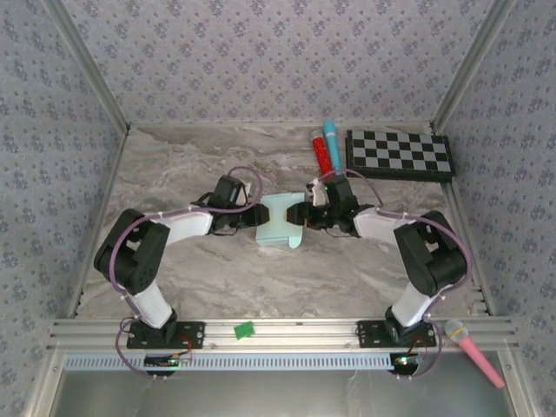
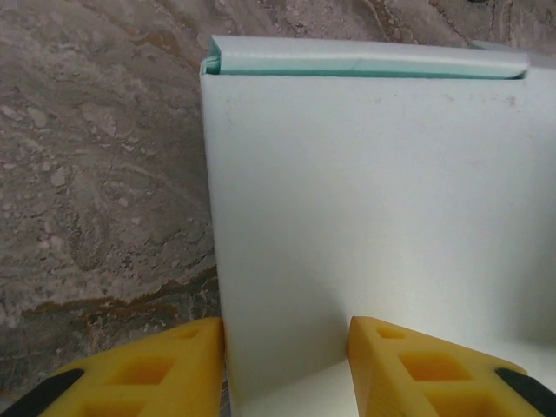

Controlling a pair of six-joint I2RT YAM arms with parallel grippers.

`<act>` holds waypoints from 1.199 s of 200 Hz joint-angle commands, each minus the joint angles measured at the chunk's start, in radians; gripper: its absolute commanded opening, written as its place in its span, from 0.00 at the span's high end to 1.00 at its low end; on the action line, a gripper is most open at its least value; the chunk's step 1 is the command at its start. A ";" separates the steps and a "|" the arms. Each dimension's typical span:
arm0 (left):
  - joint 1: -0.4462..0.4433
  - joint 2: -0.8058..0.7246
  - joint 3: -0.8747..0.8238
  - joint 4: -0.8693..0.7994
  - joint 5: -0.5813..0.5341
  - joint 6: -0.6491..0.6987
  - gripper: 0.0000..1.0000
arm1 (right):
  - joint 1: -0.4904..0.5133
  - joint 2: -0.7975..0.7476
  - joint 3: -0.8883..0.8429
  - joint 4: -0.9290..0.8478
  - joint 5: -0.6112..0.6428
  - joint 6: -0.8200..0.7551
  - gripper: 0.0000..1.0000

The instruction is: Fold the paper box

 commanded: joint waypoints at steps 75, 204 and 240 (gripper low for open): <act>0.001 0.039 0.001 0.151 0.110 -0.048 0.53 | 0.073 -0.065 0.137 -0.175 0.081 -0.097 0.46; 0.014 0.005 -0.058 0.206 0.061 -0.088 0.48 | 0.093 0.008 0.295 -0.269 0.089 -0.135 0.45; 0.025 -0.049 -0.083 0.175 -0.007 -0.084 0.47 | 0.102 -0.008 0.316 -0.273 0.111 -0.145 0.45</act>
